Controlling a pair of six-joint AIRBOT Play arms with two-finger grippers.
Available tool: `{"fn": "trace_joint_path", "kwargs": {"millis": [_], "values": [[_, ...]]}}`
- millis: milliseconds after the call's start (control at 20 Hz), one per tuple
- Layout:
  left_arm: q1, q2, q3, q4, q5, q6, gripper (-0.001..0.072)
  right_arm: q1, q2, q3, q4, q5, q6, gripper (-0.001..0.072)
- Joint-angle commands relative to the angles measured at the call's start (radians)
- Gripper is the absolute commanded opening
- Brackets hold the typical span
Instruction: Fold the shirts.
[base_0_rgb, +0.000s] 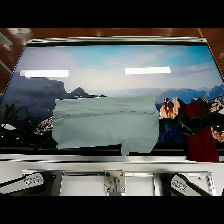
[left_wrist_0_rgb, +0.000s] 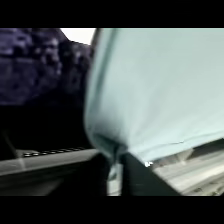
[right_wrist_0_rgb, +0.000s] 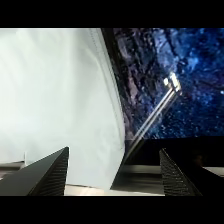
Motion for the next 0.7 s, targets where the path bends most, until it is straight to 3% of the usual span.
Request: {"fn": "trace_joint_path", "kwargs": {"millis": [0,150,300,650], "values": [[-0.014,-0.018,0.000,-0.055,0.024,0.000,0.0052,-0.001,0.001,-0.044,-0.022,0.038,-0.003,0.0685],[-0.014,-0.018,0.000,-0.057,0.000,0.004,0.0035,0.047,0.001,-0.156,-0.018,0.073,-0.047,0.0685],[-0.014,-0.005,0.000,-0.059,-0.016,0.011,0.0035,0.148,0.001,-0.235,-0.016,-0.005,-0.052,0.0685],[-0.014,0.016,0.000,-0.059,-0.021,0.026,0.0036,0.329,0.000,-0.291,0.034,-0.168,0.048,0.0684]]}}
